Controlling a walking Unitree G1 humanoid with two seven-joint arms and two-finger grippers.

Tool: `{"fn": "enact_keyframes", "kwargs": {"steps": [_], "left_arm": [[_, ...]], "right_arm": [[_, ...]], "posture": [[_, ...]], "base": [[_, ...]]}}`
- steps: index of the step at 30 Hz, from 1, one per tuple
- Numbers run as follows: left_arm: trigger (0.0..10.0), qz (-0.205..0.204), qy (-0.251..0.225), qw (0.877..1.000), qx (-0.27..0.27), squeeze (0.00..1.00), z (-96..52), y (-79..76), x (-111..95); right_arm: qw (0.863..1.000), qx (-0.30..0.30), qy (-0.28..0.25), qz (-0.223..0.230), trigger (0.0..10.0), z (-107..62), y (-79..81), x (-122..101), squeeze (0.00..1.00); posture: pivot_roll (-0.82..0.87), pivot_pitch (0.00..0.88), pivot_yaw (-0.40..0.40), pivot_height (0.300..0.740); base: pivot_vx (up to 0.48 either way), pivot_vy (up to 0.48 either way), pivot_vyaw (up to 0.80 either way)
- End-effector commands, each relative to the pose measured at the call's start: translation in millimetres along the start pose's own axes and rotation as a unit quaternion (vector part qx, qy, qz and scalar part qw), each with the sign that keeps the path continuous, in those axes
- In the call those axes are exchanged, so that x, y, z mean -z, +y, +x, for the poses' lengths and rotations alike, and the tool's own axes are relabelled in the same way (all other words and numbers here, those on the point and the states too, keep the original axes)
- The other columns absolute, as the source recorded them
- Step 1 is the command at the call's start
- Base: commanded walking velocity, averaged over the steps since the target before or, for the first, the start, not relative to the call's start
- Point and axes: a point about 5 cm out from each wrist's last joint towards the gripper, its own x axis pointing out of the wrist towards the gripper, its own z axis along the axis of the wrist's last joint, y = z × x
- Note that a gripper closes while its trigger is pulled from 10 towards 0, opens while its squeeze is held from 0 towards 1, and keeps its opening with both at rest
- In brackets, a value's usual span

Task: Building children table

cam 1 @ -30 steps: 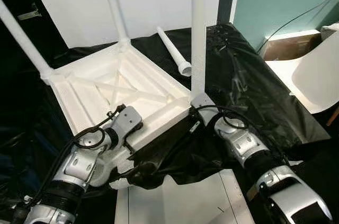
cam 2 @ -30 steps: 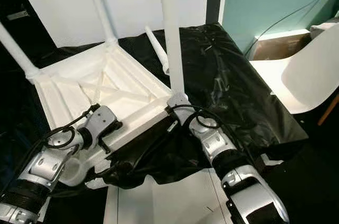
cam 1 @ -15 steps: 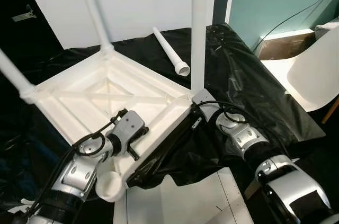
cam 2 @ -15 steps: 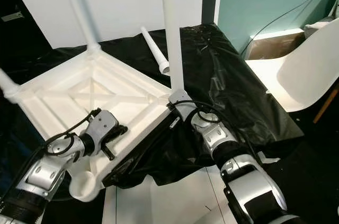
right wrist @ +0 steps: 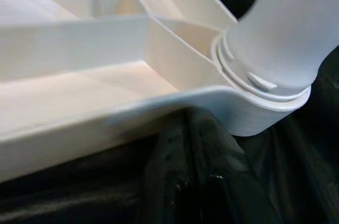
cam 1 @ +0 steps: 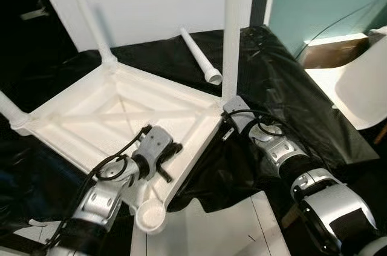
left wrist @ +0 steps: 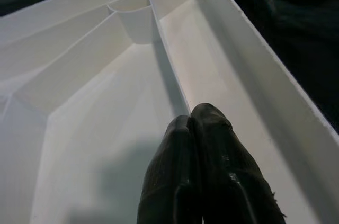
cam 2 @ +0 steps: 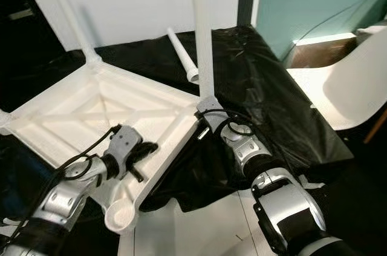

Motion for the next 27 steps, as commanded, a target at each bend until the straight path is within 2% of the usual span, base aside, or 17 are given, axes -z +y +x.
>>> {"fn": "enact_keyframes", "kwargs": {"steps": [1, 4, 7, 8, 9, 11, 12, 15, 19, 20, 21, 23, 25, 27], "left_arm": [[10.0, -0.005, -0.004, 0.999, -0.033, 0.00, 5.9, 5.7, 0], [10.0, -0.013, -0.022, 0.997, -0.074, 0.00, 3.9, 18.9, -7], [10.0, -0.016, -0.027, 0.996, -0.081, 0.00, 2.6, 22.0, -9], [10.0, -0.023, -0.042, 0.995, -0.090, 0.00, -0.6, 26.6, -14], [10.0, -0.033, -0.060, 0.993, -0.098, 0.73, -6.1, 32.4, -19], [10.0, -0.035, -0.064, 0.992, -0.099, 0.73, -8.0, 34.0, -19], [10.0, -0.037, -0.064, 0.993, -0.093, 1.00, -8.8, 34.4, -17], [10.0, -0.033, -0.051, 0.995, -0.076, 1.00, -9.6, 31.7, -10], [10.0, -0.031, -0.052, 0.996, -0.060, 0.98, -11.8, 30.4, -10], [10.0, -0.029, -0.067, 0.997, -0.031, 0.00, -20.3, 31.3, -15], [10.0, -0.029, -0.067, 0.997, -0.031, 0.00, -20.3, 31.3, -15], [10.0, -0.015, -0.058, 0.998, 0.006, 0.00, -35.5, 34.4, -13], [10.0, -0.012, -0.025, 0.999, 0.045, 0.00, -53.0, 37.4, -3], [10.0, -0.014, -0.012, 0.998, 0.057, 0.00, -58.9, 38.4, 1]], "right_arm": [[0.999, 0.007, -0.040, 0.009, 10.0, 0.0, 11.5, -12, 0.00], [0.999, 0.017, -0.040, 0.025, 10.0, -4.1, 15.5, -8, 0.00], [0.999, 0.019, -0.041, 0.030, 10.0, -5.0, 17.0, -7, 0.00], [0.998, 0.014, -0.042, 0.036, 10.0, -8.4, 23.4, -4, 0.00], [0.998, 0.003, -0.044, 0.042, 10.0, -13.8, 33.7, 0, 0.00], [0.998, -0.001, -0.044, 0.043, 10.0, -15.6, 37.4, 1, 0.00], [0.998, -0.003, -0.043, 0.043, 10.0, -16.7, 39.7, 3, 0.00], [0.998, -0.001, -0.038, 0.042, 10.0, -18.4, 41.9, 5, 0.00], [0.998, 0.001, -0.038, 0.043, 10.0, -19.1, 41.0, 5, 0.00], [0.998, 0.005, -0.036, 0.044, 10.0, -20.9, 38.8, 5, 0.00], [0.998, 0.005, -0.036, 0.044, 10.0, -20.9, 38.8, 5, 0.00], [0.998, 0.006, -0.033, 0.045, 10.0, -22.4, 37.8, 4, 0.00], [0.998, 0.006, -0.032, 0.045, 10.0, -23.0, 38.1, 4, 0.00], [0.998, 0.006, -0.032, 0.046, 10.0, -23.4, 38.5, 4, 0.00]], "posture": [[-0.06, 0.000, 0.071, 0.740], [-0.06, 0.000, 0.072, 0.740], [-0.06, 0.000, 0.072, 0.740], [-0.07, 0.000, 0.075, 0.740], [-0.08, 0.000, 0.079, 0.740], [-0.08, 0.000, 0.079, 0.740], [-0.08, 0.000, 0.079, 0.740], [-0.09, 0.000, 0.081, 0.740], [-0.09, 0.000, 0.081, 0.740], [-0.08, 0.000, 0.079, 0.740], [-0.08, 0.000, 0.079, 0.740], [-0.08, 0.000, 0.076, 0.740], [-0.08, 0.000, 0.075, 0.740], [-0.08, 0.000, 0.075, 0.740]], "base": [[0.000, 0.000, 0.00], [0.000, 0.000, 0.00], [0.000, 0.000, 0.00], [0.000, 0.000, 0.00], [0.000, 0.000, 0.00], [0.000, 0.000, 0.00], [0.000, 0.000, 0.00], [0.000, 0.000, 0.00], [0.000, 0.000, 0.00], [0.000, 0.000, 0.00], [0.000, 0.000, 0.00], [0.000, 0.000, 0.00], [0.000, 0.000, 0.00], [0.000, 0.000, 0.00]]}}
